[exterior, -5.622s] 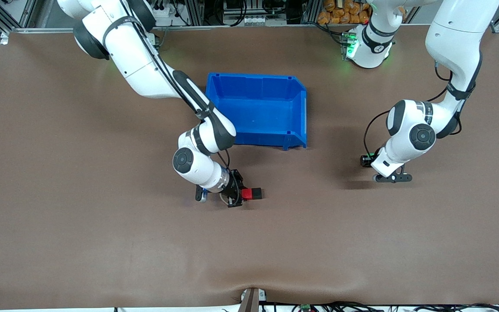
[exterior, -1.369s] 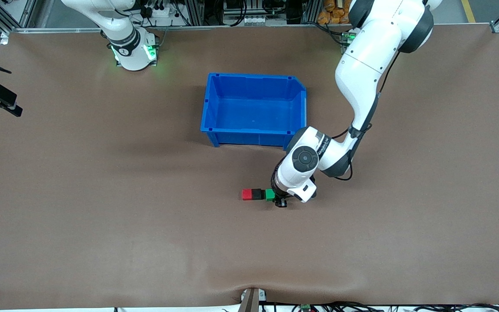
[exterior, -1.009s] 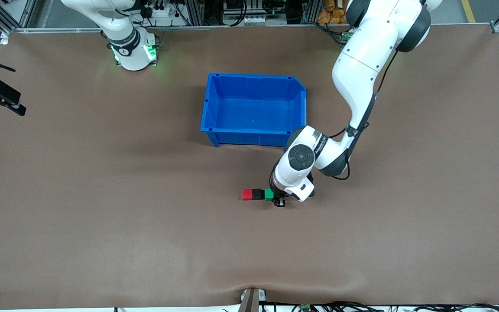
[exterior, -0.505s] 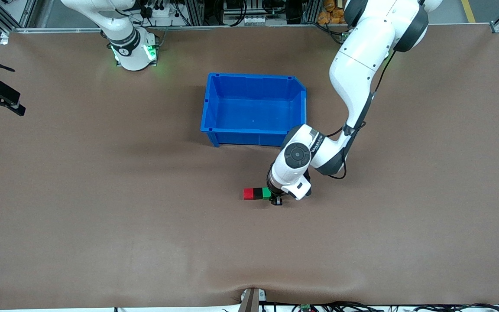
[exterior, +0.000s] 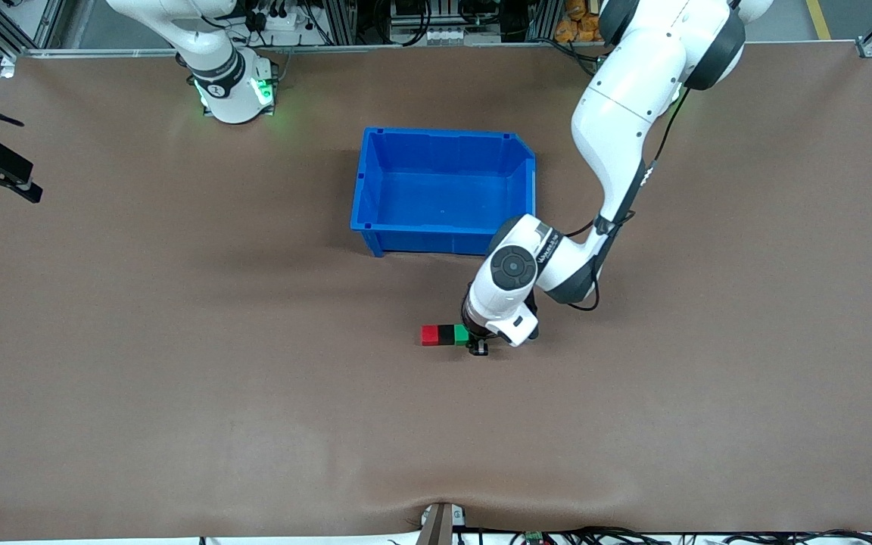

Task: Attach green and red cubes to black cube
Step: 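Lower the green cube beside the black cube with the left gripper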

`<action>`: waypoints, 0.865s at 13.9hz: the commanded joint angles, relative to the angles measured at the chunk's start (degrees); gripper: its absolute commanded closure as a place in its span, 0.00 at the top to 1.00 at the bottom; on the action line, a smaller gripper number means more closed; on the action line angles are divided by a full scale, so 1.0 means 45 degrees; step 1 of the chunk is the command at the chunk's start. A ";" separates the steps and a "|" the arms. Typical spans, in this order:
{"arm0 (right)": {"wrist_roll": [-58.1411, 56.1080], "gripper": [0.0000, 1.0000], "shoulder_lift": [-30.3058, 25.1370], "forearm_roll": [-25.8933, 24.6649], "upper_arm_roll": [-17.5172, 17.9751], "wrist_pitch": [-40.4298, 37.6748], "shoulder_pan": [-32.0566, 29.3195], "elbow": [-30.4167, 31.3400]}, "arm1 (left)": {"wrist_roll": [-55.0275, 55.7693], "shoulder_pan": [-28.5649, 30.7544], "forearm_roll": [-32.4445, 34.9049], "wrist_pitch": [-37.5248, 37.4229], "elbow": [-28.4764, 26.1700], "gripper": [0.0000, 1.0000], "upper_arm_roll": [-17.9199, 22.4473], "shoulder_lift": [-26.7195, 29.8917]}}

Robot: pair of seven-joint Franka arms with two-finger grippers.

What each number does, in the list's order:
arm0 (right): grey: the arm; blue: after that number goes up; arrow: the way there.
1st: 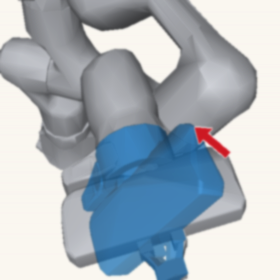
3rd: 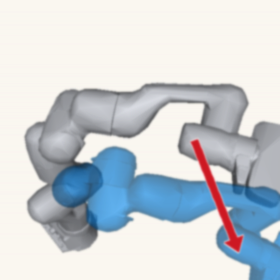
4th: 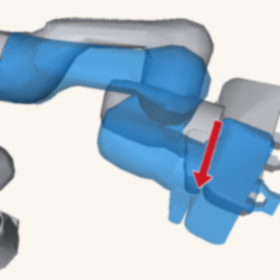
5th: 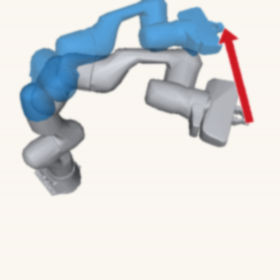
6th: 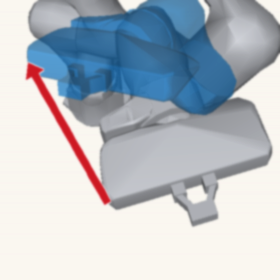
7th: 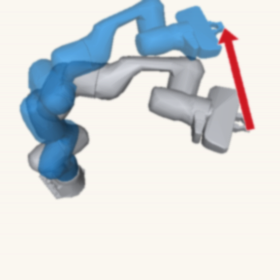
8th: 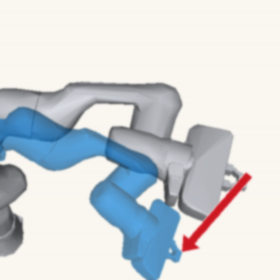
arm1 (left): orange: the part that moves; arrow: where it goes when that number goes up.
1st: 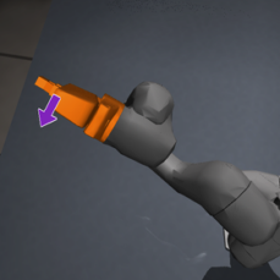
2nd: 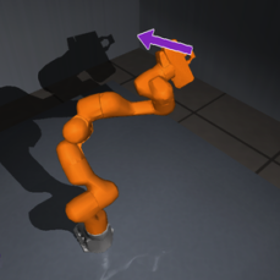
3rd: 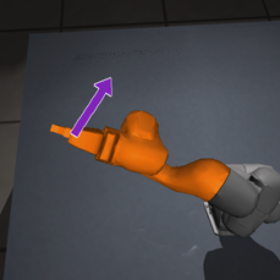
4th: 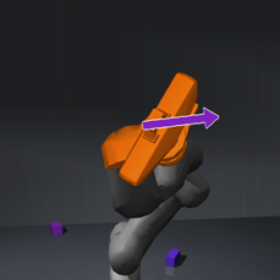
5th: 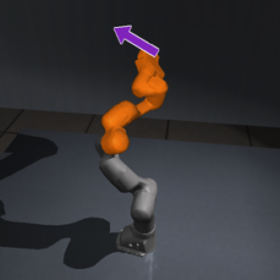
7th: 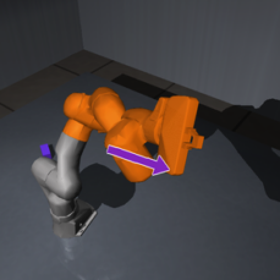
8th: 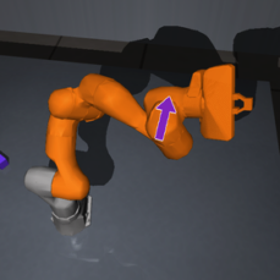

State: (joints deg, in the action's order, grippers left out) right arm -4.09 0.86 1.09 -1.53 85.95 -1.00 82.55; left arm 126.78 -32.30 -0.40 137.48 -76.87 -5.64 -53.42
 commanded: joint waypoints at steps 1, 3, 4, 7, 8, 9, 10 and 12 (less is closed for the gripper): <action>-0.0009 1.00 0.0179 -0.0067 0.0008 -0.0214 0.0027 -0.0356 | 0.0051 -0.0264 0.0069 -0.0512 0.0266 0.37 0.0081 -0.0219; -0.0009 1.00 0.0179 -0.0048 0.0028 -0.0214 0.0047 -0.0356 | -0.0107 -0.0264 0.0245 -0.0687 0.0266 0.88 0.0081 -0.0179; -0.0009 1.00 0.0179 -0.0048 0.0028 -0.0233 0.0047 -0.0356 | -0.0107 -0.0148 0.0284 -0.0882 0.0286 0.89 0.0081 -0.0082; 0.0010 1.00 0.0179 -0.0067 0.0028 -0.0233 0.0027 -0.0356 | -0.0749 0.0203 0.0265 -0.1701 0.0306 0.91 0.0062 0.0599; -0.0009 1.00 0.0179 -0.0067 0.0028 -0.0233 0.0027 -0.0356 | -0.1022 0.0301 0.0265 -0.1994 0.0306 0.91 0.0062 0.0892; -0.0009 1.00 0.0179 -0.0067 0.0008 -0.0214 0.0027 -0.0356 | -0.1412 0.0380 0.0265 -0.2384 0.0306 0.91 0.0081 0.1204; -0.0009 1.00 0.0179 -0.0067 0.0027 -0.0214 0.0008 -0.0356 | -0.1996 0.0613 0.0284 -0.2813 0.0306 0.91 0.0062 0.1594; -0.0009 1.00 0.0179 -0.0067 0.0028 -0.0214 0.0008 -0.0356 | -0.3711 0.0926 0.0285 -0.3517 0.0248 1.00 0.0062 0.2472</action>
State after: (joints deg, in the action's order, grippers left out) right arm -4.09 0.93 1.09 -1.41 85.94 -0.96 82.51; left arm 115.49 -29.24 0.07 125.43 -74.25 -5.43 -47.22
